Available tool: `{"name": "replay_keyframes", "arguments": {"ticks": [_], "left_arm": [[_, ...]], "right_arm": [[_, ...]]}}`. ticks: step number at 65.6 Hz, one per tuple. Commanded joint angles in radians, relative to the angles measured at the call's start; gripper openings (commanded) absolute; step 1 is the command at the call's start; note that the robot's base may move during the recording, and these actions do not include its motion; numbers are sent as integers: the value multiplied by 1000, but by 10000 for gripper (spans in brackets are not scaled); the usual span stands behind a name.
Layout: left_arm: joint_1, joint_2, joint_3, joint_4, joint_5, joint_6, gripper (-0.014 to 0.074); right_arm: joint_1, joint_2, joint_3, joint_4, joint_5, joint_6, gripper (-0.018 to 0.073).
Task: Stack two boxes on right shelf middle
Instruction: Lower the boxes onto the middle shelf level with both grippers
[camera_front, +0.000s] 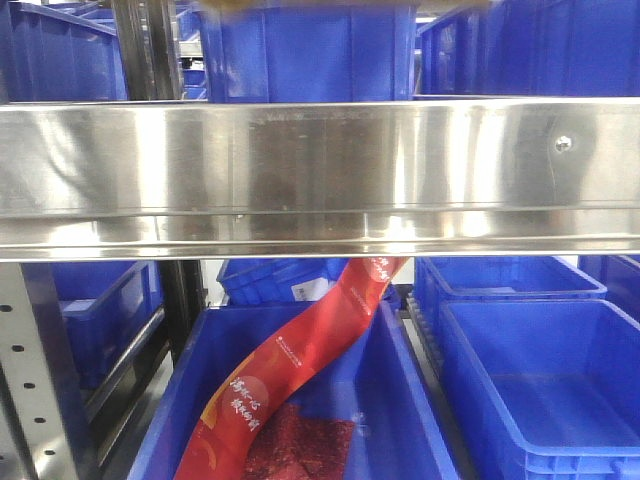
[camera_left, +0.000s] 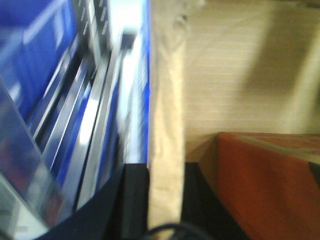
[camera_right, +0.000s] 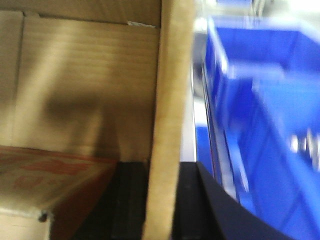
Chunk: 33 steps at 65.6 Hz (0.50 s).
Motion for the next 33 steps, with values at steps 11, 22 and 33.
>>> {"name": "replay_keyframes", "arguments": {"ticks": [11, 22, 33], "left_arm": [[6, 116, -10, -4, 41, -4, -111], [6, 145, -10, -15, 34, -4, -111], [6, 149, -10, -20, 37, -4, -42]], "right_arm": [[-18, 96, -3, -77, 54, 47, -153], [-18, 134, -3, -60, 80, 47, -150], [-18, 141, -3, -58, 82, 47, 46]]}}
